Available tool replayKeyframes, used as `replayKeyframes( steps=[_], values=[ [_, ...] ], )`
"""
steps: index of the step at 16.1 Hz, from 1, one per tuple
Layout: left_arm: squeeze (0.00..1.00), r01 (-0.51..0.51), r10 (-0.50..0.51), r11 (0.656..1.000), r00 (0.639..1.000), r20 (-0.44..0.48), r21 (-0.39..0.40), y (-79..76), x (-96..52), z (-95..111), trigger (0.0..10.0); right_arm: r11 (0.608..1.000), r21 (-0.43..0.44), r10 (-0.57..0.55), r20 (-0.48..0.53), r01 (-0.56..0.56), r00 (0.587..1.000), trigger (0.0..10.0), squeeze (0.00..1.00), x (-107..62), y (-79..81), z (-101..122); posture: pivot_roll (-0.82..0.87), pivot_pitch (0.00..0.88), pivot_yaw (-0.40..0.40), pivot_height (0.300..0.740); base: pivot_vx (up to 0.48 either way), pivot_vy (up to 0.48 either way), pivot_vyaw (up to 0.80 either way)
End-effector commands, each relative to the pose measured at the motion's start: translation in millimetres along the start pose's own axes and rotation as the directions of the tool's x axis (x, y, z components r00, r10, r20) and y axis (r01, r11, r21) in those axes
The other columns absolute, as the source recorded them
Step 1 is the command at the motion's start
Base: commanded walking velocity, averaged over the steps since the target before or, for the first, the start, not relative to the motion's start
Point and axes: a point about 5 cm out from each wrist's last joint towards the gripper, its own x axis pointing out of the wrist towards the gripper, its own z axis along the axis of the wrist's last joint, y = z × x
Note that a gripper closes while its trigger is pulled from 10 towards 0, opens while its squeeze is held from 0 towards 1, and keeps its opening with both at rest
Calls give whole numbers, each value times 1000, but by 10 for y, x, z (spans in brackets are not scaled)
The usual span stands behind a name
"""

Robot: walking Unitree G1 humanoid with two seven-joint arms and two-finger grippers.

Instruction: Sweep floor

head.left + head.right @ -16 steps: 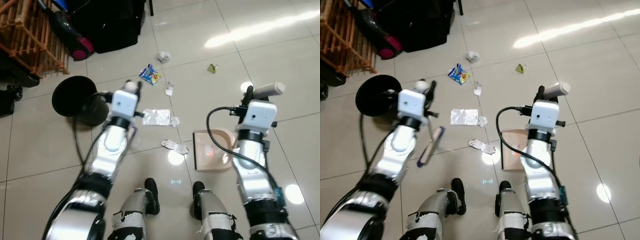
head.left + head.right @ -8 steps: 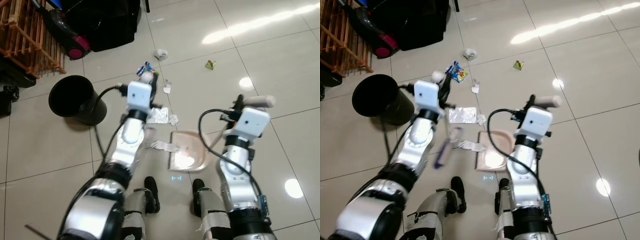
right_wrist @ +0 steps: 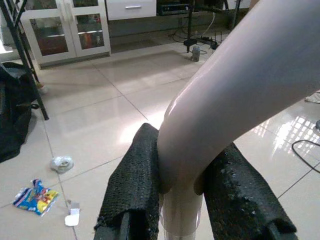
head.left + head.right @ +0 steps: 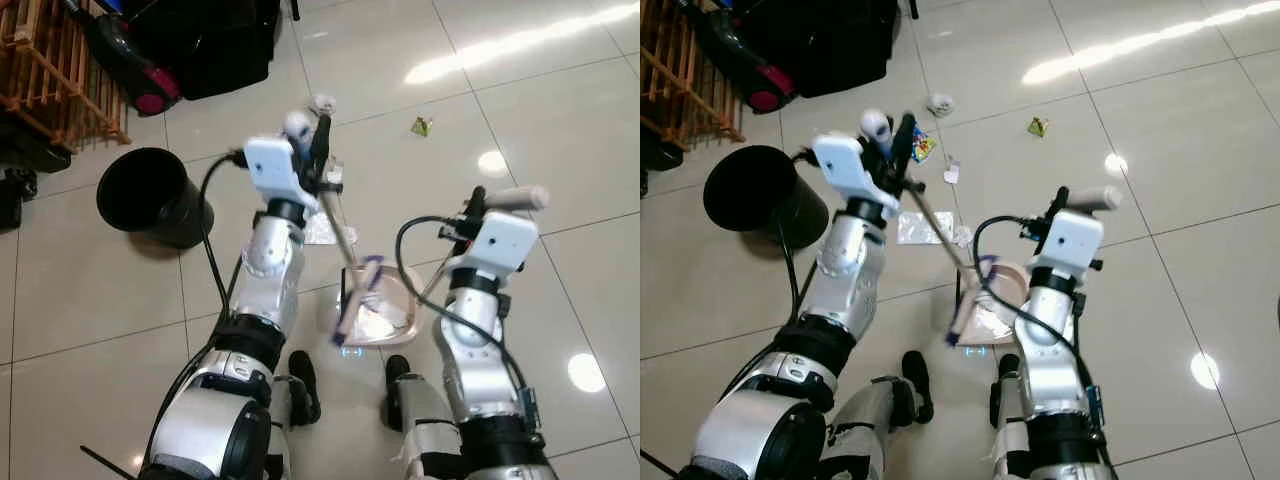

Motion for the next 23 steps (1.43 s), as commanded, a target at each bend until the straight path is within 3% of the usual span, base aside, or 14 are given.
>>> replayKeyframes(
  steps=[1, 3, 5, 8, 10, 16, 19, 20, 22, 23],
  values=[
    [0, 25, -19, 991, 999, 48, -129, -260, 83, 66, 10000, 1000, 13, -4, -35, 5, 999, 10000, 0, -32, -9, -61, -52, 411, 103, 740, 0, 0, 0],
    [0, 59, -46, 988, 995, 86, -146, -238, 136, 191, 10000, 1000, 14, -6, -40, 7, 999, 10000, 0, 9, -29, -82, -36, 395, 100, 740, 0, 0, 0],
    [0, 107, -97, 988, 991, 93, -111, -189, 145, 263, 10000, 1000, 12, -9, -42, 9, 999, 10000, 0, 58, -65, -99, -21, 375, 101, 740, 0, 0, 0],
    [0, 153, -152, 988, 986, 62, -13, 86, 48, 440, 10000, 999, -7, -41, -50, 41, 998, 10000, 0, 150, -258, -124, -3, 317, 97, 740, 0, 0, 0],
    [0, 151, -151, 989, 987, 56, -4, 189, 35, 559, 10000, 998, -15, -64, -59, 63, 996, 10000, 0, 177, -374, -153, -2, 283, 91, 740, 0, 0, 0],
    [0, 182, -184, 982, 982, 51, 40, 278, 68, 904, 10000, 997, -25, -80, -49, 79, 996, 10000, 0, 194, -606, -131, -25, 188, 89, 740, 0, 0, 0],
    [0, 147, -132, 970, 987, -88, 193, 440, 18, 839, 10000, 990, 26, -136, -53, 137, 989, 10000, 0, 242, -754, -24, -49, 159, 91, 740, 0, 0, 0],
    [0, 136, -117, 970, 988, -105, 200, 474, -8, 826, 10000, 989, 39, -140, -56, 142, 989, 10000, 0, 254, -777, 4, -51, 155, 91, 740, 0, 0, 0],
    [0, 106, -63, 962, 983, -172, 252, 630, -177, 748, 10000, 980, 122, -152, -77, 160, 985, 10000, 0, 332, -824, 206, -75, 144, 100, 740, 0, 0, 0],
    [0, 93, -35, 957, 978, -208, 276, 693, -284, 697, 10000, 988, 95, -116, -76, 123, 990, 10000, 0, 376, -817, 327, -93, 144, 102, 740, 0, 0, 0]
  ],
)
